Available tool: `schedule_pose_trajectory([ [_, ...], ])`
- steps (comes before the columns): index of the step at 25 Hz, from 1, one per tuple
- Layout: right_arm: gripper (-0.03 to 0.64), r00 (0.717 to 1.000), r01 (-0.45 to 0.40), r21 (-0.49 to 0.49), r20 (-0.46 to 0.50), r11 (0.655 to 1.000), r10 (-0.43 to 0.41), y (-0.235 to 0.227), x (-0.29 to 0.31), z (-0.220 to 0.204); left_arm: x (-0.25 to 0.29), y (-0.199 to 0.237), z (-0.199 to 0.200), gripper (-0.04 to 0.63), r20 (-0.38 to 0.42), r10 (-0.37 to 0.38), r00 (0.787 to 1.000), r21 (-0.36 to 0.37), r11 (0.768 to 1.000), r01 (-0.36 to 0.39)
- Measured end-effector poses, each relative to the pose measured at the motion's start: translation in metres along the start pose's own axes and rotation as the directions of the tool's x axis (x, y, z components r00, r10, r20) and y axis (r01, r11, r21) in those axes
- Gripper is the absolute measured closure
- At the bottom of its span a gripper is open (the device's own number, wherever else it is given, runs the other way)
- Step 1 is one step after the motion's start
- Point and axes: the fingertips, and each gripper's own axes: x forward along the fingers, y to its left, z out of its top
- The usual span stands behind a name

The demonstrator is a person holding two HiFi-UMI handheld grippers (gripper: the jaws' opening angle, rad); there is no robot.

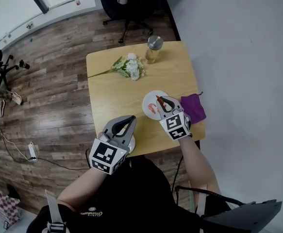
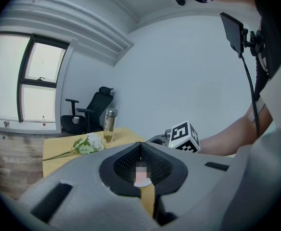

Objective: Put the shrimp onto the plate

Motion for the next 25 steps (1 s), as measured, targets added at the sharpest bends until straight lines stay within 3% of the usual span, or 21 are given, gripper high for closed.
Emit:
schedule_pose_trajectory([
  [18, 0.569, 0.983, -0.065, -0.182, -0.183, 0.981, 0.031, 0.003, 0.043, -0.037, -0.007, 0.004, -0.011, 0.592, -0.027, 0.013, 1.000, -0.017, 1.000, -0.013],
  [25, 0.569, 0.965, -0.141, -0.291, -0.253, 0.946, 0.066, 0.013, 0.055, -0.049, -0.010, 0.009, -0.013, 0.592, -0.031, 0.026, 0.999, -0.018, 0.999, -0.026],
])
